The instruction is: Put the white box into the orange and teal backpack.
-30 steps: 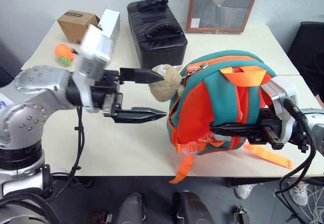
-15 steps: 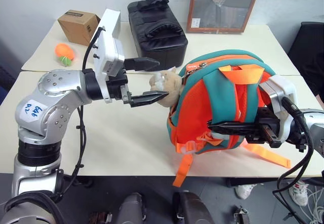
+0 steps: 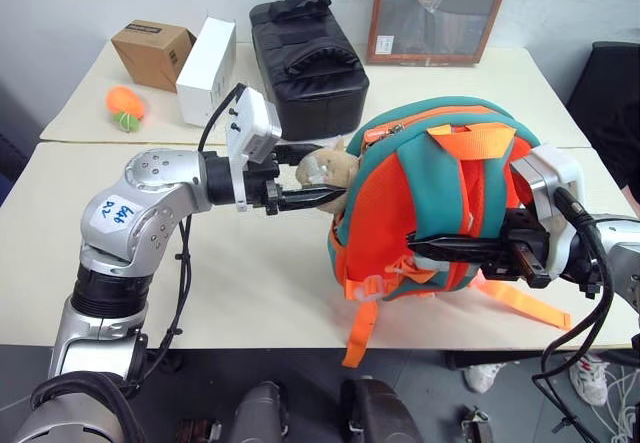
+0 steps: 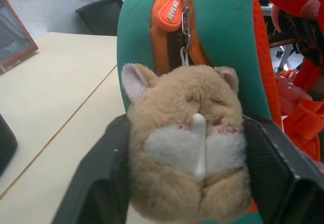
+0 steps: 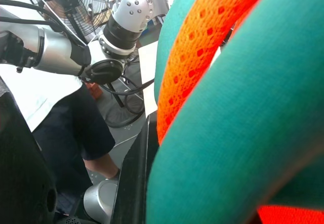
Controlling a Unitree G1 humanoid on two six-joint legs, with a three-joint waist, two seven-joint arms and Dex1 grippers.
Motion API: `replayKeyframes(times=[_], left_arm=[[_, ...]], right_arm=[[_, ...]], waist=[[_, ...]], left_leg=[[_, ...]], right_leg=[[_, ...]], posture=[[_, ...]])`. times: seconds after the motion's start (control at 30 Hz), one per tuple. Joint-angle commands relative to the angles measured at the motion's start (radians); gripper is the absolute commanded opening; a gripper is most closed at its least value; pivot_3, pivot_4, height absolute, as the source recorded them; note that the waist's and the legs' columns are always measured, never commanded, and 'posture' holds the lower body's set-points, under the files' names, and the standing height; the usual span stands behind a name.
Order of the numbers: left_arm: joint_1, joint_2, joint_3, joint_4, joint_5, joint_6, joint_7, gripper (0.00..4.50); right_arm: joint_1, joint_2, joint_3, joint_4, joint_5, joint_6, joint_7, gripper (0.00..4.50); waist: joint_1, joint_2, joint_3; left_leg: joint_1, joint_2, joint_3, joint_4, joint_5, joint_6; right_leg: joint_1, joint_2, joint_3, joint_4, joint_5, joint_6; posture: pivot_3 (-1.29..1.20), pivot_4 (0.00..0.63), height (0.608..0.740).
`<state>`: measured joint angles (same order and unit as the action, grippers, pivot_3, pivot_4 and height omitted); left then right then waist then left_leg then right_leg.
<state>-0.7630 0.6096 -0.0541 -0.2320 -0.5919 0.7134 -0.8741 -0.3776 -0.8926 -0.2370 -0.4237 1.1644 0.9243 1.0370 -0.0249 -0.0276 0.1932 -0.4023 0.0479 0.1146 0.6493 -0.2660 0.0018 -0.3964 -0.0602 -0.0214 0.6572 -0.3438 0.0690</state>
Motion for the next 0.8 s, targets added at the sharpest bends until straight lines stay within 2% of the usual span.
replayKeyframes(times=[0.03, 0.13, 0.23, 0.4, 0.5, 0.6, 0.8], left_arm=[[0.013, 0.02, 0.009, -0.029, -0.005, 0.0, -0.025, 1.87], [0.036, 0.047, 0.018, -0.044, -0.018, 0.016, -0.048, 1.23], [0.079, 0.104, 0.015, -0.073, -0.021, 0.037, -0.087, 0.91], [0.196, 0.222, 0.02, -0.098, 0.017, 0.0, -0.146, 0.88], [0.226, 0.251, 0.041, -0.084, 0.014, -0.02, -0.16, 0.88], [0.194, 0.247, 0.087, -0.045, -0.027, 0.006, -0.148, 0.88], [-0.006, 0.25, 0.169, 0.026, -0.182, 0.157, -0.164, 0.88]], right_arm=[[-0.009, 0.002, -0.018, -0.005, 0.025, -0.002, 0.0, 0.0], [0.0, -0.004, -0.029, -0.005, 0.029, -0.001, 0.0, 0.0], [0.023, -0.018, -0.061, -0.012, 0.037, -0.004, 0.01, 0.0], [0.084, -0.072, -0.202, 0.019, 0.108, 0.017, 0.045, 0.0], [0.128, -0.084, -0.242, 0.03, 0.108, 0.02, 0.057, 0.0], [0.178, -0.078, -0.247, 0.03, 0.069, -0.002, 0.057, 0.0], [0.222, -0.044, -0.216, 0.0, 0.034, -0.044, 0.049, 0.0]], waist=[[0.0, 0.0, 0.0], [-0.002, 0.0, 0.0], [-0.003, 0.0, 0.0], [-0.002, 0.0, 0.0], [-0.001, 0.0, 0.0], [-0.001, 0.0, 0.0], [0.0, 0.0, 0.0]], left_leg=[[0.0, 0.0, 0.0, 0.0, 0.0, 0.0], [0.0, 0.0, 0.0, 0.0, 0.0, 0.0], [0.0, 0.0, 0.0, 0.0, 0.0, 0.0], [0.0, 0.0, 0.0, -0.001, 0.0, 0.0], [0.002, 0.0, 0.0, -0.001, -0.001, 0.002], [0.003, 0.0, 0.0, -0.002, -0.003, 0.006], [0.002, 0.0, -0.001, -0.001, -0.003, 0.006]], right_leg=[[0.0, 0.0, 0.0, 0.0, 0.0, 0.0], [0.0, 0.0, 0.0, 0.0, 0.0, 0.0], [0.0, 0.0, 0.0, 0.0, 0.0, 0.0], [0.0, 0.0, 0.0, 0.0, 0.0, 0.0], [0.002, 0.0, 0.0, -0.001, 0.0, 0.0], [0.003, 0.0, 0.0, -0.001, 0.0, 0.0], [0.002, 0.0, -0.001, -0.001, 0.0, 0.0]], posture=[[0.0, 0.15, 0.74], [0.0, 0.15, 0.74], [0.0, 0.15, 0.74], [0.0, 0.15, 0.74], [0.0, 0.15, 0.74], [0.0, 0.15, 0.74], [0.0, 0.15, 0.74]])
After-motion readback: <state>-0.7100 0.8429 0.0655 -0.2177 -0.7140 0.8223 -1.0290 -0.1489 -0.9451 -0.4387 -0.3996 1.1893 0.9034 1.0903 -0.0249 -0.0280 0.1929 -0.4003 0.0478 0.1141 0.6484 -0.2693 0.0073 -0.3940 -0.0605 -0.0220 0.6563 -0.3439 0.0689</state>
